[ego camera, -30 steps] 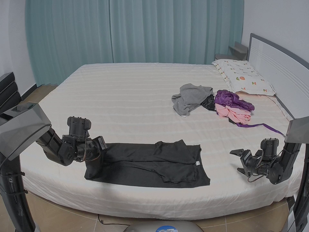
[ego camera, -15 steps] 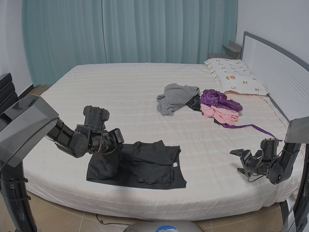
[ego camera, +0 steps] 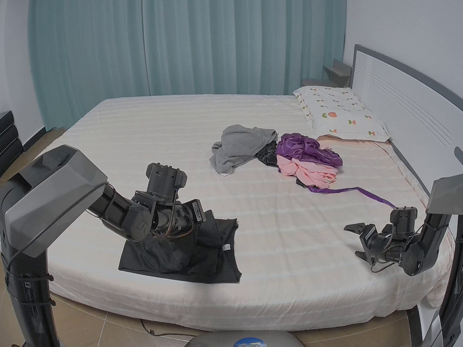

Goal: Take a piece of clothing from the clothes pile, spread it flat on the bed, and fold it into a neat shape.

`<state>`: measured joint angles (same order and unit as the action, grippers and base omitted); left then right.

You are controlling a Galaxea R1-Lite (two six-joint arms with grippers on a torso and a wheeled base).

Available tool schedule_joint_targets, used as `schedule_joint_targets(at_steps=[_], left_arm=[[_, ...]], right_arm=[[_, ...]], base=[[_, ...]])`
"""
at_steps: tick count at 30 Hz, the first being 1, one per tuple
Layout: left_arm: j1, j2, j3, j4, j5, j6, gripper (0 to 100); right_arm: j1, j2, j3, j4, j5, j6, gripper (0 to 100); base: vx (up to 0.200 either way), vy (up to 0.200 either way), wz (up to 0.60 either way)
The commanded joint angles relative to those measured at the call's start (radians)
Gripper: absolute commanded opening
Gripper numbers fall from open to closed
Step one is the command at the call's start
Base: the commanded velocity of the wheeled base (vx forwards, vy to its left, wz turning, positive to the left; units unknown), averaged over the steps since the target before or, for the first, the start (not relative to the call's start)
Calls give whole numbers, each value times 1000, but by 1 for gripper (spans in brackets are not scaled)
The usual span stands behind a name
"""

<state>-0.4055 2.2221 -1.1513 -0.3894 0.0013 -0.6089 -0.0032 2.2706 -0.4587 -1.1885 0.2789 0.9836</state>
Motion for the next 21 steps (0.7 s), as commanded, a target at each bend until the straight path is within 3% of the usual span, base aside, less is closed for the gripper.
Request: schedule_joint_targets(at_steps=[1, 8, 9, 19, 21], left_arm=[[-24, 51, -24, 1, 22, 0, 0], [-72, 133, -85, 1, 115, -9, 0], [-81, 134, -85, 1, 115, -15, 100], [-105, 123, -77, -2, 140, -48, 100], [-104, 94, -59, -6, 148, -92, 100]], right_arm=[[0, 1, 0, 0, 0, 0, 100], [2, 3, 0, 0, 0, 0, 100], [2, 3, 0, 0, 0, 0, 100], [2, 3, 2, 0, -1, -2, 100], [3, 1, 3, 0, -1, -3, 100]], base=[[0, 0, 0], [0, 0, 0], [0, 0, 0], [0, 0, 0], [0, 0, 0]])
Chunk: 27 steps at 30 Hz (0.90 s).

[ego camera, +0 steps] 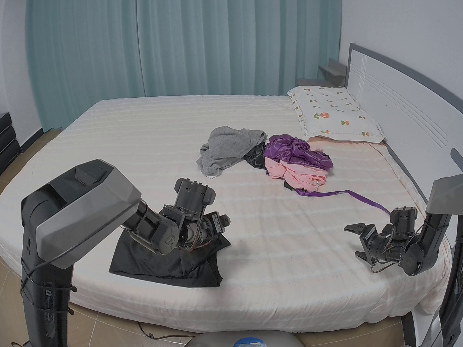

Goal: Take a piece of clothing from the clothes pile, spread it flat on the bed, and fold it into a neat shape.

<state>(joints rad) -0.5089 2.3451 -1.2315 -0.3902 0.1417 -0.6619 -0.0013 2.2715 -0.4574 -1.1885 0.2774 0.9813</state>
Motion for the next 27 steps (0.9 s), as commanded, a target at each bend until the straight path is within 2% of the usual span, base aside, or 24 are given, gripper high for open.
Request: schedule_joint_targets(at_steps=[1, 4, 5, 10, 12, 13, 16, 18, 22, 24, 27], left_arm=[[1, -47, 35, -6, 7, -59, 100], [10, -89, 93, -9, -2, -100, 100], [27, -127, 181, -38, -13, -133, 100], [96, -202, 357, -202, -56, -228, 100], [116, -216, 395, -231, -76, -248, 100], [144, -228, 438, -254, -100, -260, 100], [201, -239, 486, -282, -132, -271, 100], [225, -239, 504, -300, -162, -314, 100], [277, -231, 532, -326, -272, -363, 100], [314, -227, 544, -326, -310, -363, 100], [339, -236, 555, -328, -323, -363, 100]], right_arm=[[4, -1, 2, 0, 0, -1, 100], [18, -6, 3, 0, -4, -1, 100], [50, -13, 6, -2, -17, -6, 100], [122, -63, 11, 12, -27, -6, 100], [144, -70, 11, 17, -44, -9, 100], [176, -72, 10, 21, -78, -15, 100], [244, -66, -1, 44, -136, -24, 100], [280, -73, -18, 75, -158, -33, 100], [337, -98, -93, 207, -204, -84, 100], [368, -101, -142, 274, -245, -105, 100], [411, -99, -184, 316, -277, -112, 100]], base=[[0, 0, 0], [0, 0, 0], [0, 0, 0], [0, 0, 0], [0, 0, 0], [0, 0, 0], [0, 0, 0], [0, 0, 0], [0, 0, 0], [0, 200, 0], [0, 200, 0]])
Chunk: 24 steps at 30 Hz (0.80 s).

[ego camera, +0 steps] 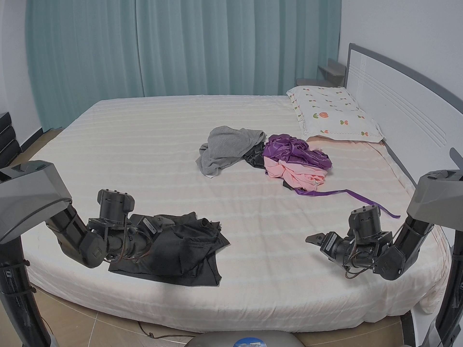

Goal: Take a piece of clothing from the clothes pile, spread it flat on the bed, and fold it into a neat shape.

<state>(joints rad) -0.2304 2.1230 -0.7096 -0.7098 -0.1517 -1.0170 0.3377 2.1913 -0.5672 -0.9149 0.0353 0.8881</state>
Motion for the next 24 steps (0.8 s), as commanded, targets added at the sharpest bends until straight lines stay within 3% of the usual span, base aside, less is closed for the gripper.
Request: schedule_joint_targets(at_steps=[1, 9, 16, 24], left_arm=[[66, -15, 36, -8, -35, -8, 100], [75, 6, 47, -17, -60, -11, 100], [111, 15, 41, -19, -71, -8, 100], [109, 22, 50, -51, -69, -5, 100]], right_arm=[[89, -18, -83, 50, -38, -20, 100], [188, 1, -148, 123, -72, -69, 100], [219, 28, -198, 169, -112, -126, 100], [265, 64, -276, 231, -132, -130, 100]], base=[[0, 200, 0], [0, 200, 0], [0, 200, 0], [0, 200, 0]])
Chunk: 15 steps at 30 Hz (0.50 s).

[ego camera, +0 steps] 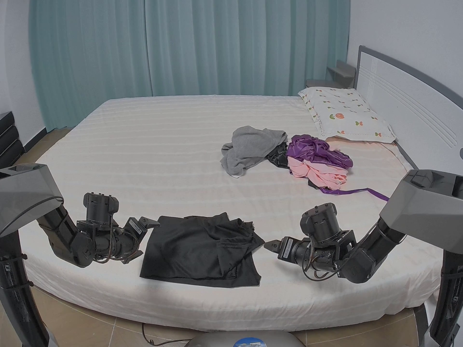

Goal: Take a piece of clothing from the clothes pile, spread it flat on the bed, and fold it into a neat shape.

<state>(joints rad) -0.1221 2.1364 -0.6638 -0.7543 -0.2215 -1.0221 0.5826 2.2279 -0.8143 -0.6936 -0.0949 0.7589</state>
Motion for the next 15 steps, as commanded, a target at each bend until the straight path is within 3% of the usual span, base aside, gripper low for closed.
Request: schedule_joint_targets(at_steps=[1, 10, 15], left_arm=[[1, 8, 4, -7, 1, -1, 100], [-7, 17, 3, -8, 7, 7, 100], [-7, 22, 3, -8, 11, 8, 100]], right_arm=[[22, 33, -37, 14, -2, -1, 100], [13, 61, -158, 151, -5, -33, 100], [-10, 127, -272, 233, -62, -115, 100]], base=[[0, 200, 0], [0, 200, 0], [0, 0, 0]])
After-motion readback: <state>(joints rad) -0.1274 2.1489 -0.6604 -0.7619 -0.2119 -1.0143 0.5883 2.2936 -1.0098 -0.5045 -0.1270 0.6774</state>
